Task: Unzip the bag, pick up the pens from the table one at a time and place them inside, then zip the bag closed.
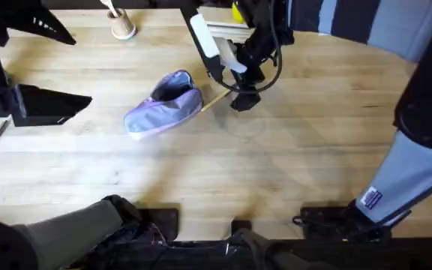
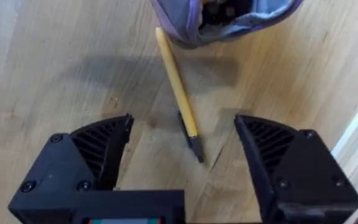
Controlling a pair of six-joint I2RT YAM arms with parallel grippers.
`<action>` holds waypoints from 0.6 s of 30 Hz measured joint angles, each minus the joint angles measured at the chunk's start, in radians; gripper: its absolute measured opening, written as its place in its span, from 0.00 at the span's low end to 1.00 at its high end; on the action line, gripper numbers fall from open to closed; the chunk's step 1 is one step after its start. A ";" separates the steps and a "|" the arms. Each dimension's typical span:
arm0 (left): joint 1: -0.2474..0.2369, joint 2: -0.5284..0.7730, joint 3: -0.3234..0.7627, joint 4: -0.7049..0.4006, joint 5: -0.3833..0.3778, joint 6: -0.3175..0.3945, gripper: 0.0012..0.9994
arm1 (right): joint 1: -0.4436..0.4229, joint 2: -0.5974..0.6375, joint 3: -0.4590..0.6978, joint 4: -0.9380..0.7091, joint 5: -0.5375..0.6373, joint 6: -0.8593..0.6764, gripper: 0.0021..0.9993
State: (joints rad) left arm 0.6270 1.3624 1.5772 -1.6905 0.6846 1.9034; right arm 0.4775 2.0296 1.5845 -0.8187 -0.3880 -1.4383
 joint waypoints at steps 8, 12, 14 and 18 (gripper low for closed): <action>0.000 0.000 0.000 0.000 0.000 0.000 0.99 | 0.066 0.049 0.000 0.017 0.105 -0.006 1.00; 0.000 0.000 0.000 0.000 0.000 0.000 0.99 | 0.103 0.055 0.004 0.015 0.157 -0.006 1.00; 0.000 0.000 0.000 0.000 0.000 0.000 0.99 | 0.111 0.056 0.006 0.014 0.173 -0.006 1.00; 0.000 0.000 0.000 0.000 0.000 0.000 0.99 | 0.112 0.067 0.019 0.002 0.178 0.012 1.00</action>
State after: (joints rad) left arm 0.6270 1.3624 1.5772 -1.6905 0.6846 1.9034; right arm 0.5896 2.0966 1.6031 -0.8163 -0.2096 -1.4259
